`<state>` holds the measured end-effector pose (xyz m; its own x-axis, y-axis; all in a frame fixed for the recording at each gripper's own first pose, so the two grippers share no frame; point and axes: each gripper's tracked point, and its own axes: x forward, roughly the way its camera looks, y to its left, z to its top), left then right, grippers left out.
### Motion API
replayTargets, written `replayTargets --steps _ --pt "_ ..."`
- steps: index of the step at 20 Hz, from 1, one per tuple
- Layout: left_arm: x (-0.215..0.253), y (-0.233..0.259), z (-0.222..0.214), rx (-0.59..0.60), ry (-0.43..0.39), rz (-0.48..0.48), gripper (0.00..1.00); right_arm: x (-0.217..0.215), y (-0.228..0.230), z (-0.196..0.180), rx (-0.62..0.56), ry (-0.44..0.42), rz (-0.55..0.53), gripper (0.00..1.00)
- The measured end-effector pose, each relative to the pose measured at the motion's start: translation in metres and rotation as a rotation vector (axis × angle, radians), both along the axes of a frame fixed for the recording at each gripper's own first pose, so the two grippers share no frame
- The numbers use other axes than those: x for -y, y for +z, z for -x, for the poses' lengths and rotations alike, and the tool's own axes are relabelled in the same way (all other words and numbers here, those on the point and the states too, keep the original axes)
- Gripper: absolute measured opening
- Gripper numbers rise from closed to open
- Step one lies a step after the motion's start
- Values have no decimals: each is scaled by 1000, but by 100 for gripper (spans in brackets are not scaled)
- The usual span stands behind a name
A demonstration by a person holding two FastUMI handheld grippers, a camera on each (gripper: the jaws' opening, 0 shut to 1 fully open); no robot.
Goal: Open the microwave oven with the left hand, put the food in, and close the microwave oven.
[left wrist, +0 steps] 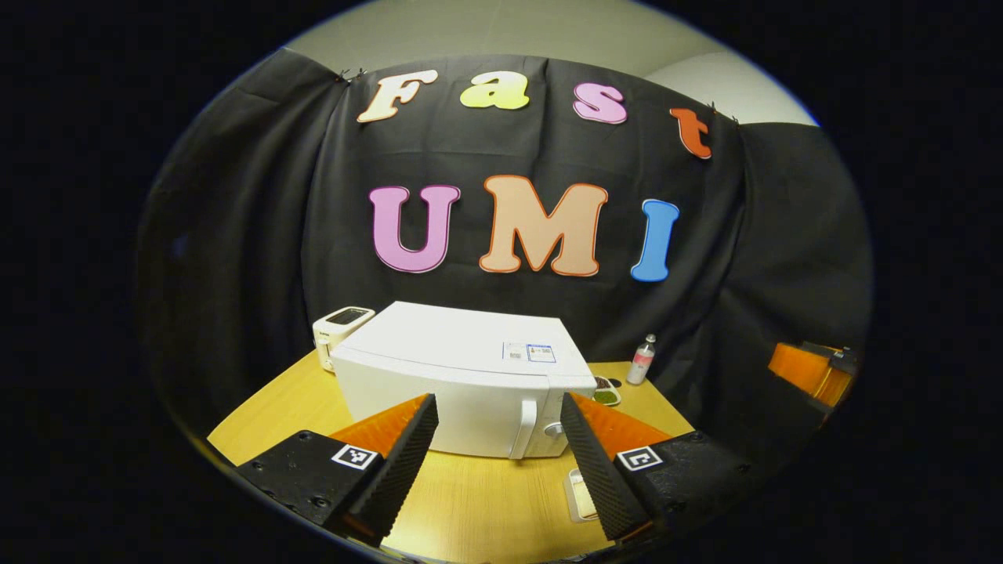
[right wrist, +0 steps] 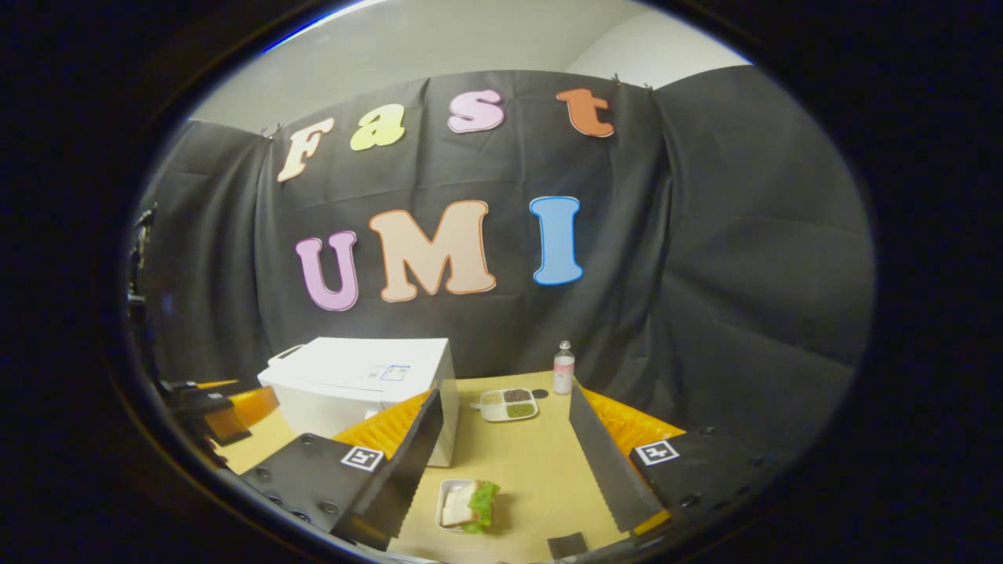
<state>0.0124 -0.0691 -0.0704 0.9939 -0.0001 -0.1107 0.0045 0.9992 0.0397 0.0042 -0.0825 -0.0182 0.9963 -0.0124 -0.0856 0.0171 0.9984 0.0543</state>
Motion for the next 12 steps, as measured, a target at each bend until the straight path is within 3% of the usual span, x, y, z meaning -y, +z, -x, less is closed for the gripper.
replayTargets --steps 12 --pt "23 -136 -69 -249 -113 -49 95 25 -17 17 -16 -143 -48 92"
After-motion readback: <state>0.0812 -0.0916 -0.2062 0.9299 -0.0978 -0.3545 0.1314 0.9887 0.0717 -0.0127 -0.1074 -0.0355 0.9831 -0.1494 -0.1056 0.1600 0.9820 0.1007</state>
